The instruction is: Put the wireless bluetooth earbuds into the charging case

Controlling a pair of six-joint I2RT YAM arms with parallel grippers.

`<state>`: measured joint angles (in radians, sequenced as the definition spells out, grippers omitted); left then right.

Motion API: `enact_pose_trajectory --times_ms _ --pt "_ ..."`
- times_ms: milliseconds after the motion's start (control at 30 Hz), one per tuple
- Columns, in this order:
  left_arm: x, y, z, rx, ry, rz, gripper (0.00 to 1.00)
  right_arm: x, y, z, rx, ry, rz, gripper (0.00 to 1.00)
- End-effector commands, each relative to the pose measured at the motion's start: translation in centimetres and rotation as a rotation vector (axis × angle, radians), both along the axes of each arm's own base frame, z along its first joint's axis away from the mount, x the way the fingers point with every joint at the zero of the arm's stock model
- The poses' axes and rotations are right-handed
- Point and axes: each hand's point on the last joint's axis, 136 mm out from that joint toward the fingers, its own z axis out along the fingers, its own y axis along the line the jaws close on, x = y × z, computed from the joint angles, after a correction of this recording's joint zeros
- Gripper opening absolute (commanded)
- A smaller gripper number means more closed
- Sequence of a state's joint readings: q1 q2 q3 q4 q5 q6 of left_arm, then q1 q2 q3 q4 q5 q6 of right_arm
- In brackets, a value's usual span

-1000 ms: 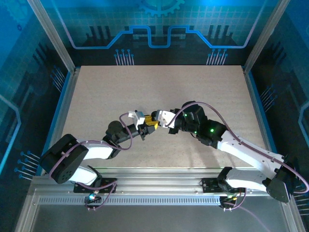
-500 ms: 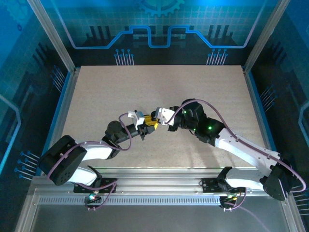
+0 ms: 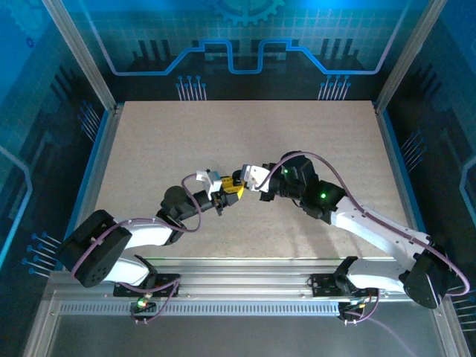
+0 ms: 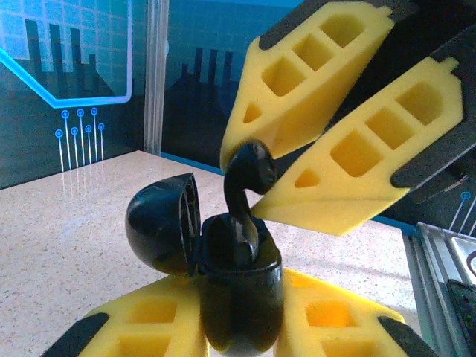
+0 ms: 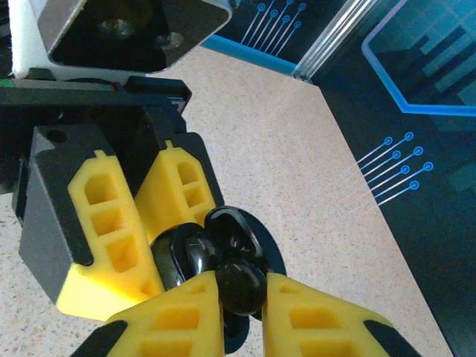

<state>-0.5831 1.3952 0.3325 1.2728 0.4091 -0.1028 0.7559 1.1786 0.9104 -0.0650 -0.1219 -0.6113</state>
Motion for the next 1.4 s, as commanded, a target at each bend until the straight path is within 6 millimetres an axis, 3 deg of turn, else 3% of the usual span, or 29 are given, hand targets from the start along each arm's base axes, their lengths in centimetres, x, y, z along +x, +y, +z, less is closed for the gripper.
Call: enact_pose_trajectory --times_ms 0,167,333,433,633,900,1100,1367 --pt "0.0 0.0 2.3 -0.027 -0.07 -0.009 0.22 0.1 0.0 -0.4 0.003 0.0 0.017 0.17" --pt "0.0 0.0 2.5 -0.03 -0.074 -0.01 0.22 -0.2 -0.2 -1.0 -0.013 0.014 0.023 0.17" --pt "0.0 0.0 2.3 -0.027 -0.072 -0.007 0.22 -0.6 -0.3 -0.9 -0.012 0.029 0.033 0.26" --pt "0.1 0.0 2.2 -0.022 -0.071 -0.006 0.22 -0.7 -0.5 -0.3 0.01 0.033 0.023 0.37" --pt "0.1 0.1 1.9 -0.013 -0.072 0.001 0.22 -0.9 -1.4 2.1 0.116 0.063 -0.04 0.45" --pt "0.0 0.3 1.7 0.001 -0.084 0.008 0.22 -0.6 -3.5 2.2 0.338 0.345 -0.263 0.49" --pt "0.0 0.3 1.6 0.011 -0.084 0.009 0.23 -0.1 -3.7 1.3 0.459 0.577 -0.399 0.55" --pt "0.0 0.2 1.4 0.011 -0.077 0.005 0.23 -0.1 -3.2 1.5 0.562 0.72 -0.4 0.59"
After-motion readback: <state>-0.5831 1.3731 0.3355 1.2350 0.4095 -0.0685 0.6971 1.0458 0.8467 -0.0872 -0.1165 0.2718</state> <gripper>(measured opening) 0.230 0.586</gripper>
